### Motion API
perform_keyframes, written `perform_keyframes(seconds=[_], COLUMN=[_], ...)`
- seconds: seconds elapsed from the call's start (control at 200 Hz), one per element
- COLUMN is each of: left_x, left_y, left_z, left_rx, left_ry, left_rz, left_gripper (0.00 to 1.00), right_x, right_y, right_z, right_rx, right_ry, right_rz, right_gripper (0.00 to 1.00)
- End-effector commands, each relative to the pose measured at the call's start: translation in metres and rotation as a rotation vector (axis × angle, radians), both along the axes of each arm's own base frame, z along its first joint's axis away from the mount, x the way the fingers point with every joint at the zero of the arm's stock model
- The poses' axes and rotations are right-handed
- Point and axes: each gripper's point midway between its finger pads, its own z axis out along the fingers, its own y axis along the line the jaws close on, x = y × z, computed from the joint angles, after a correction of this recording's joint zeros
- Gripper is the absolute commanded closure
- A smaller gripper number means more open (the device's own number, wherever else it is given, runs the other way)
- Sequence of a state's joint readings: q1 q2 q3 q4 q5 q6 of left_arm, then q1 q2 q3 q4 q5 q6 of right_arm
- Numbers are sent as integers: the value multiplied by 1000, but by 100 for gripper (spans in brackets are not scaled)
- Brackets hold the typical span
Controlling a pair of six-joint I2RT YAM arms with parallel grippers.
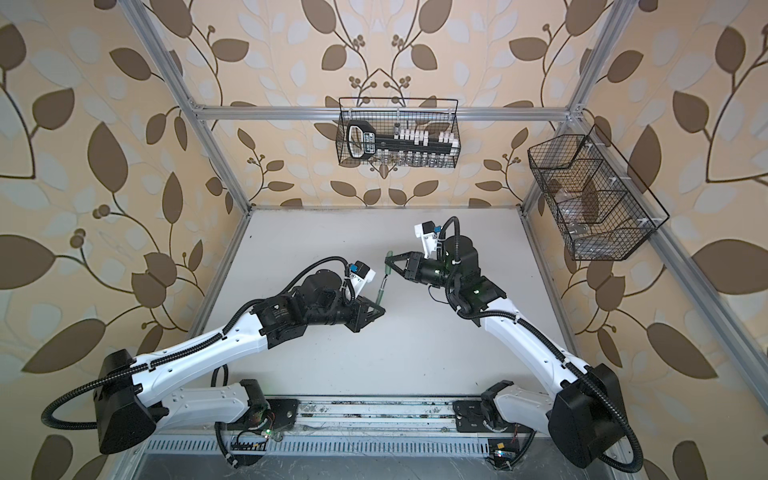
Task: Insert the pens into the pen caps
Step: 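Move the held cap over the green pen's nib held by the left gripper, then push the green cap down onto the pen nib with the right gripper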
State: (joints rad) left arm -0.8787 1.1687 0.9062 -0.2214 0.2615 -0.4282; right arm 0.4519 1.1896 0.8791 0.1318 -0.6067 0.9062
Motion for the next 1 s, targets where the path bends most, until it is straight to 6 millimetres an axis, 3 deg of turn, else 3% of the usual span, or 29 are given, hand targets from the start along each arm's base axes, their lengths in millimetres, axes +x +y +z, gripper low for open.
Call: perform_keyframes(seconds=[0.0,0.996], left_x=[2,15], left_y=[-3,-2], left_z=[32,63], left_rx=[-58,-122], left_ry=[-78,-168], left_rz=[1,57], left_gripper=[91,91], right_x=[-4,-21], right_y=[-2,10], right_z=[5,9], right_rx=[21,78], right_ry=[-15,-34], right_rz=[-16,-2], right_gripper=[84,85])
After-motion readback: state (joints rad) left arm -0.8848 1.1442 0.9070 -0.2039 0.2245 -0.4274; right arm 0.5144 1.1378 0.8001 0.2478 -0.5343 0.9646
